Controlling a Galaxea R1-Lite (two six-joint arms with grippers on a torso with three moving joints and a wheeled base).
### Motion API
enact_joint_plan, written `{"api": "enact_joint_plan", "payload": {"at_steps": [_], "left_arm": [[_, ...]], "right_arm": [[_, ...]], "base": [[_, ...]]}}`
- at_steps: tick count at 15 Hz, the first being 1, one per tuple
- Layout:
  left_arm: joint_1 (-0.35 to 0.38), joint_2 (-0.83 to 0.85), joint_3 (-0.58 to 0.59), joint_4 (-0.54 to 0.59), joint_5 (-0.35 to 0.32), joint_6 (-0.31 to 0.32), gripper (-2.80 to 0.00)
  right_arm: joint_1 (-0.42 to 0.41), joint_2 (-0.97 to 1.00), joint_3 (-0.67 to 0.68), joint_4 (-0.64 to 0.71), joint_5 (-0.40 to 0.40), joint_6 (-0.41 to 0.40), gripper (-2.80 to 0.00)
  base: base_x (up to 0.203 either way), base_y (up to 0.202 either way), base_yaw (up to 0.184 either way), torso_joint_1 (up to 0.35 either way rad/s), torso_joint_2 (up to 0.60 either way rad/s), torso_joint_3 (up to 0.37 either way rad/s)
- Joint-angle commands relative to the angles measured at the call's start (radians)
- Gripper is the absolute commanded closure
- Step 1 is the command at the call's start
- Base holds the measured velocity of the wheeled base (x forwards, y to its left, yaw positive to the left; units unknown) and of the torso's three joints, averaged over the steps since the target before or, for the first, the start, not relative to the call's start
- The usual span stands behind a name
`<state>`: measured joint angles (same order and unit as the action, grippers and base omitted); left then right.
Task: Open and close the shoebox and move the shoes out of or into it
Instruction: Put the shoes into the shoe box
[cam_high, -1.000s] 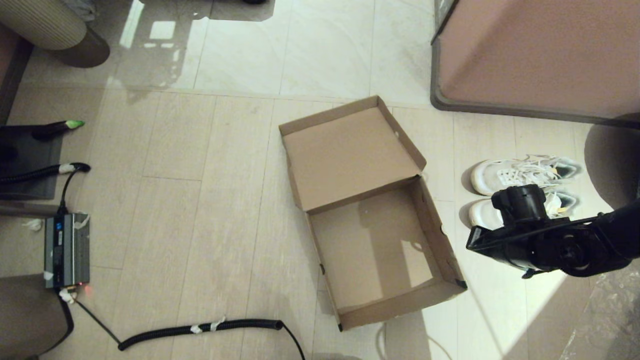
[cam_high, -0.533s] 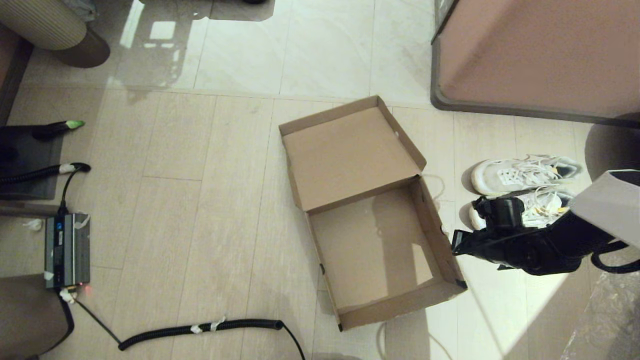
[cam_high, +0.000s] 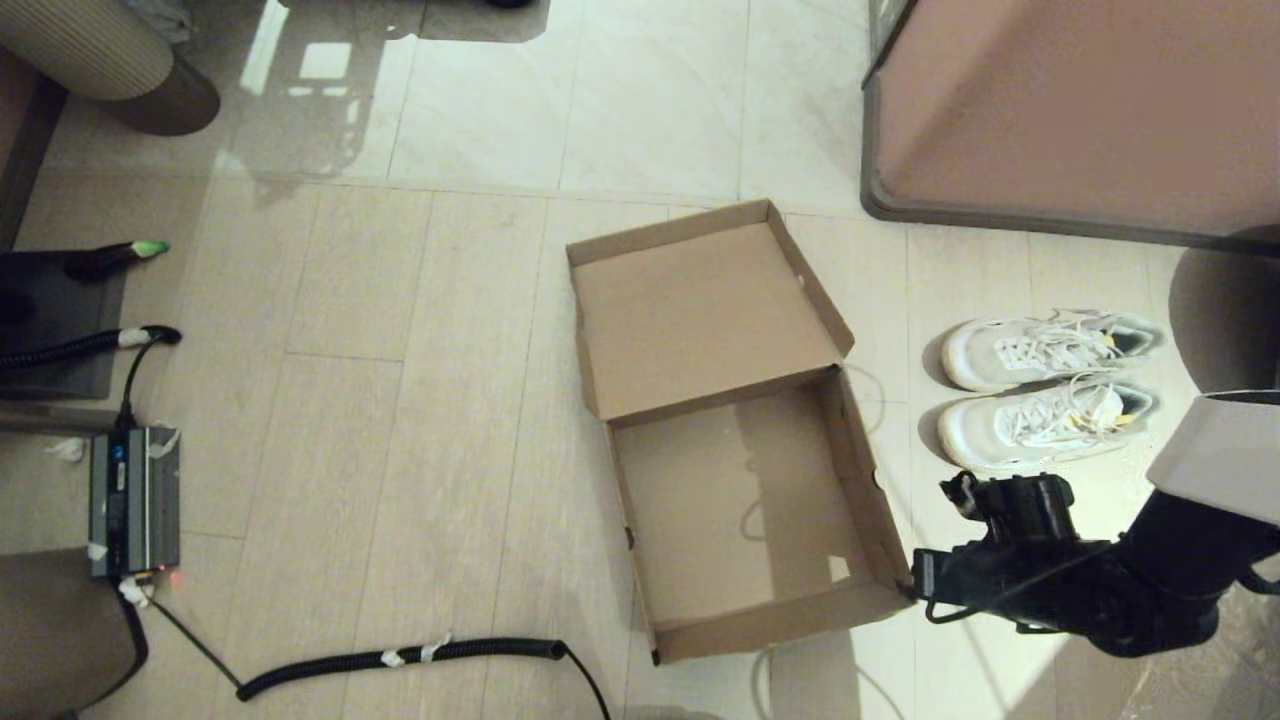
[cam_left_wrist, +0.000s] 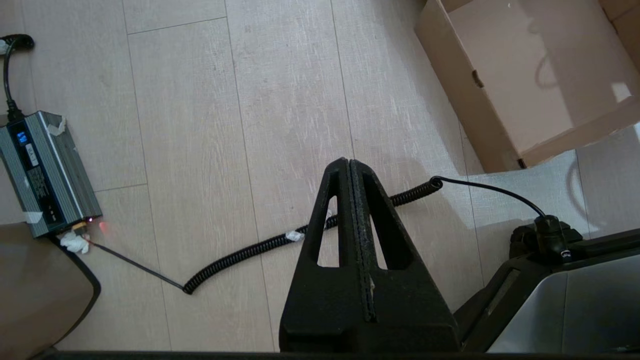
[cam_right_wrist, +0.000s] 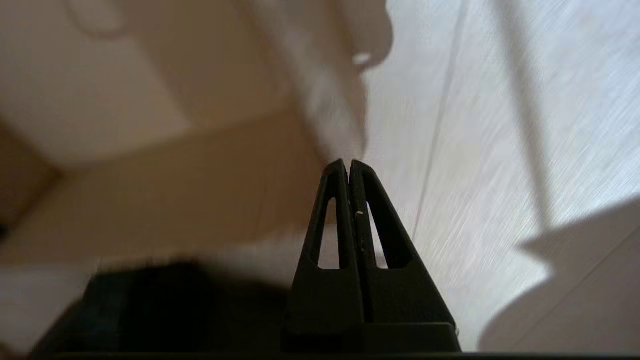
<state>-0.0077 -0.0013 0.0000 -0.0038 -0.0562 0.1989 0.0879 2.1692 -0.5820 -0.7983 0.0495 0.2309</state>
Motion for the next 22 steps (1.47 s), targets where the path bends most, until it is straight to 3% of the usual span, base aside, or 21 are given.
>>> {"api": "enact_joint_plan", "payload": {"at_steps": [1,5,7,10,13,22], "left_arm": [[0.0,0.0,0.0,-0.001,0.001,-0.001,0.0],[0.0,0.0,0.0,-0.001,0.002,-0.003,0.0],[0.0,0.0,0.0,0.001,0.003,-0.004,0.0],[0.0,0.0,0.0,0.001,0.004,-0.009,0.0],[0.0,-0.002,0.0,0.001,0.004,-0.012,0.0],[0.0,0.0,0.0,0.002,0.004,-0.013,0.0]], "right_arm": [[0.077,-0.066,0.117,-0.046,0.004,0.001,0.0],[0.218,-0.075,0.21,-0.139,-0.03,0.008,0.0],[0.218,-0.141,0.236,-0.167,-0.036,0.013,0.0],[0.107,-0.241,0.222,-0.165,-0.033,0.026,0.0],[-0.01,-0.172,0.095,-0.123,-0.036,0.0,0.0],[-0.044,0.211,-0.178,-0.183,-0.04,-0.063,0.0]], "base": [[0.0,0.0,0.0,0.0,0.0,0.0],[0.0,0.0,0.0,0.0,0.0,0.0],[0.0,0.0,0.0,0.0,0.0,0.0],[0.0,0.0,0.0,0.0,0.0,0.0],[0.0,0.0,0.0,0.0,0.0,0.0],[0.0,0.0,0.0,0.0,0.0,0.0]]}}
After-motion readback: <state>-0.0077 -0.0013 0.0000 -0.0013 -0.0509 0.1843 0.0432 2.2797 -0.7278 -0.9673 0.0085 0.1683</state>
